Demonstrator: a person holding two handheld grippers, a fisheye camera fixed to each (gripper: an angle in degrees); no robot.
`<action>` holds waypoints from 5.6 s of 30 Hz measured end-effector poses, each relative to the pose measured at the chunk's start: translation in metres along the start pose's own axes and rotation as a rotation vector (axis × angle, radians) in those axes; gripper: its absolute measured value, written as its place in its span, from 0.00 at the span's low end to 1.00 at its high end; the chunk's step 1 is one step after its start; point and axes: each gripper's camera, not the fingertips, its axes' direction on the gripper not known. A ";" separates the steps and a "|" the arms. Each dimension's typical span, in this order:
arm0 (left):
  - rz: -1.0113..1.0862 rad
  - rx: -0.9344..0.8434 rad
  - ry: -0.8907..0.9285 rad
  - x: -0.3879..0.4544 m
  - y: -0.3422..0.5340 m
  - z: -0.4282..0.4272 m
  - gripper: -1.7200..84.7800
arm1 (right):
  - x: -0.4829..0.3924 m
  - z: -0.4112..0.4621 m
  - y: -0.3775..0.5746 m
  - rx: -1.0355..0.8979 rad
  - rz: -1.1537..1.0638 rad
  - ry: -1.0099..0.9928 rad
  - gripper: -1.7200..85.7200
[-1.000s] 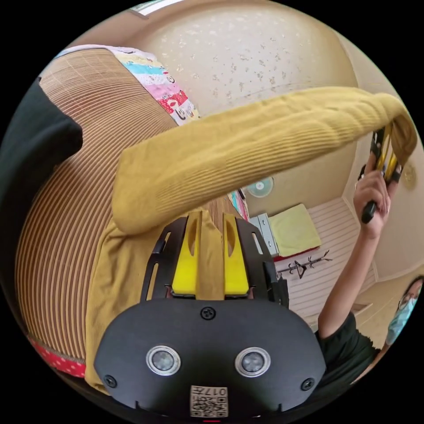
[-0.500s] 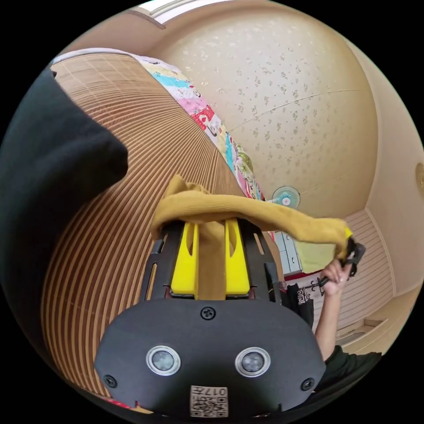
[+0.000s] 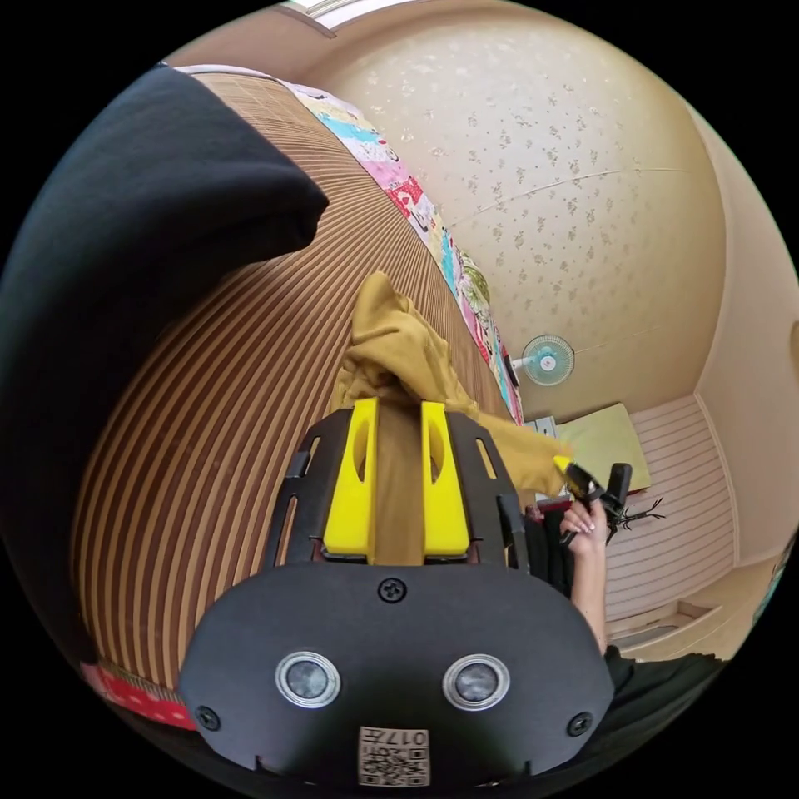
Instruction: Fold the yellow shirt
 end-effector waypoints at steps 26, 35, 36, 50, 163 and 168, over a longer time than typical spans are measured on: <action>0.392 -0.524 -0.514 -0.011 0.167 0.021 0.07 | -0.187 0.152 0.233 -0.370 -0.299 0.421 0.07; 0.270 -0.404 -0.499 -0.081 0.184 -0.019 0.07 | -0.169 0.064 0.268 -0.266 -0.103 0.413 0.03; 0.274 -0.396 -0.499 -0.083 0.183 -0.023 0.07 | -0.166 0.054 0.271 -0.256 -0.085 0.447 0.03; 0.396 -0.314 -0.434 -0.067 0.166 -0.041 0.01 | -0.121 0.005 0.324 -0.294 0.205 0.701 0.09; 0.891 -0.062 0.763 0.242 0.062 0.052 0.06 | -0.225 -0.167 0.289 0.556 0.207 0.714 0.07; 0.511 0.105 0.513 -0.013 -0.004 0.017 0.05 | -0.201 -0.110 0.279 0.262 0.128 0.569 0.07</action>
